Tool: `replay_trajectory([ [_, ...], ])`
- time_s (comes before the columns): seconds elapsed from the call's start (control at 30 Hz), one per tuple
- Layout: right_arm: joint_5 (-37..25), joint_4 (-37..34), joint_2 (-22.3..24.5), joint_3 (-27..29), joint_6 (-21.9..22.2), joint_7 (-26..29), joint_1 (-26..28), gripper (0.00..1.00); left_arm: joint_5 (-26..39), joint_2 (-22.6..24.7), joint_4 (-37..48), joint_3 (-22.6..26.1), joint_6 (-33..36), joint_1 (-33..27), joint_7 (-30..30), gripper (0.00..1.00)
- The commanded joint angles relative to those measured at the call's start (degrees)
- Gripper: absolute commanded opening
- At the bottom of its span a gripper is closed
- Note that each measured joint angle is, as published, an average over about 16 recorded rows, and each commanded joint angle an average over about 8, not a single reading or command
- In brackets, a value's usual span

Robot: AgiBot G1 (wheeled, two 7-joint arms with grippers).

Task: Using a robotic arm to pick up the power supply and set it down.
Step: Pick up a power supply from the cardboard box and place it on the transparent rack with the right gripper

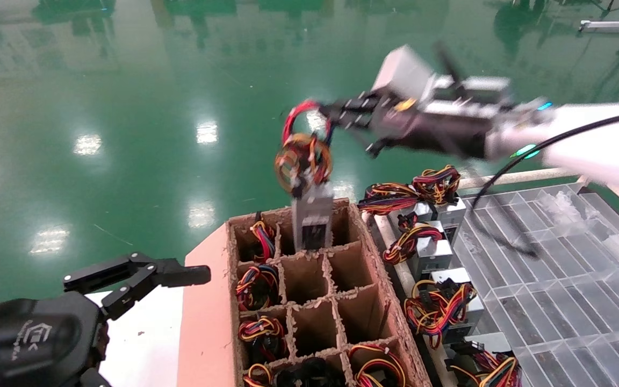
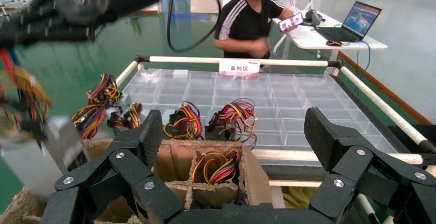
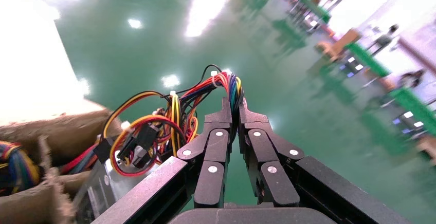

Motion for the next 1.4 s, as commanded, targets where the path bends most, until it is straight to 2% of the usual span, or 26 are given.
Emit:
replay_trajectory([
  [0.03,0.52,2.5,1.94,0.5,-0.49,1.1,0.61,0.0,0.0,0.0,0.0,0.0,0.0,0.0,0.0,0.65],
  [0.23,0.12,11.71,10.64,1.76,0.26,6.92,2.44,0.0,0.0,0.0,0.0,0.0,0.0,0.0,0.0,0.73],
  [0.4,-1.48,17.43,18.51,2.33,0.97,11.89,3.59,0.0,0.0,0.0,0.0,0.01,0.0,0.0,0.0,0.73],
  [0.57,-3.28,20.24,25.29,2.36,0.7,15.04,3.25,0.0,-0.01,0.0,0.0,0.01,0.0,0.0,0.0,0.7],
  [0.73,-4.47,20.31,29.98,1.93,-0.36,15.86,1.3,0.0,-0.01,0.0,0.0,0.01,0.0,0.0,0.01,0.68],
  [1.03,-3.5,16.81,32.35,1.31,-1.48,14.77,-4.55,0.0,-0.01,-0.01,0.0,0.01,-0.01,0.0,0.01,0.69],
  [1.4,-2.7,12.02,28.04,0.32,-1.46,12.85,-7.78,0.0,-0.01,-0.01,0.0,0.02,-0.01,-0.01,0.01,0.71],
])
